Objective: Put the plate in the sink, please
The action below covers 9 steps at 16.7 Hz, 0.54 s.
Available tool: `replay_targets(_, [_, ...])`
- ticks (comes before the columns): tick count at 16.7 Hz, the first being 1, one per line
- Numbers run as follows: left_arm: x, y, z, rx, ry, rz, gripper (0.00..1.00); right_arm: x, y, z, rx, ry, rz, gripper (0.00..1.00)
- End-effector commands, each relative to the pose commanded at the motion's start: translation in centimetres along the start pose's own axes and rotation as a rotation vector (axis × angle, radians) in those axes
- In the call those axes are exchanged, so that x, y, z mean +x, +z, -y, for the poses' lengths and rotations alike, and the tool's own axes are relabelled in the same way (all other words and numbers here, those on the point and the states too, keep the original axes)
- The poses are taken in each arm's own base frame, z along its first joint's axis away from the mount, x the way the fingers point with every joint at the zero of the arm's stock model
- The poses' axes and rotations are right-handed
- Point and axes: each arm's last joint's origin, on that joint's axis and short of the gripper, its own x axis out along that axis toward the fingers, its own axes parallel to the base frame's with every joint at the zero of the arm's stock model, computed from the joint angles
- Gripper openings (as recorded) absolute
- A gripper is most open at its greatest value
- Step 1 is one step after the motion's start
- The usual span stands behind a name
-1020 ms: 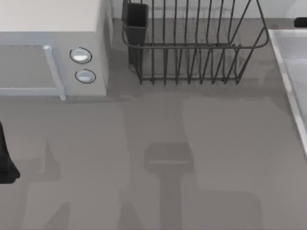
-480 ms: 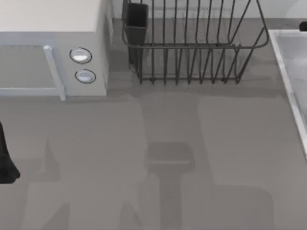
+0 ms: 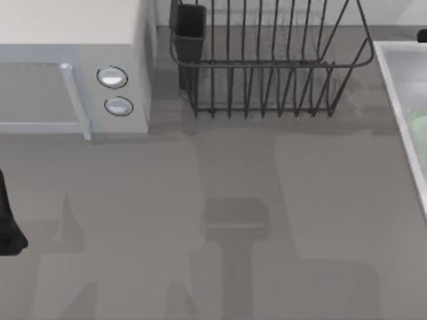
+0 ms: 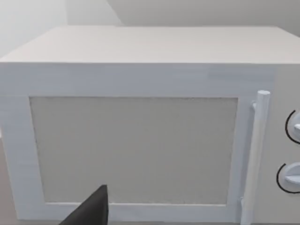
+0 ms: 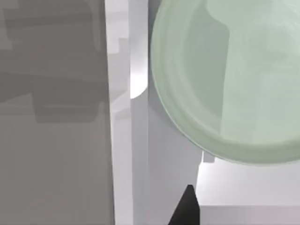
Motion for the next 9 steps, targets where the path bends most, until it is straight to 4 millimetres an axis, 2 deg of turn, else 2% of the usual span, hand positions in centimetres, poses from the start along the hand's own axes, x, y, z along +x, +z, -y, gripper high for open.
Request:
replay_targets(3, [0.00, 0.00, 0.00, 0.000, 0.000, 0.000, 1.00, 0.00, 0.00, 0.00, 0.000, 0.000, 0.000, 0.98])
replay_targets(9, [0.00, 0.00, 0.00, 0.000, 0.000, 0.000, 1.00, 0.00, 0.00, 0.00, 0.000, 0.000, 0.000, 1.00])
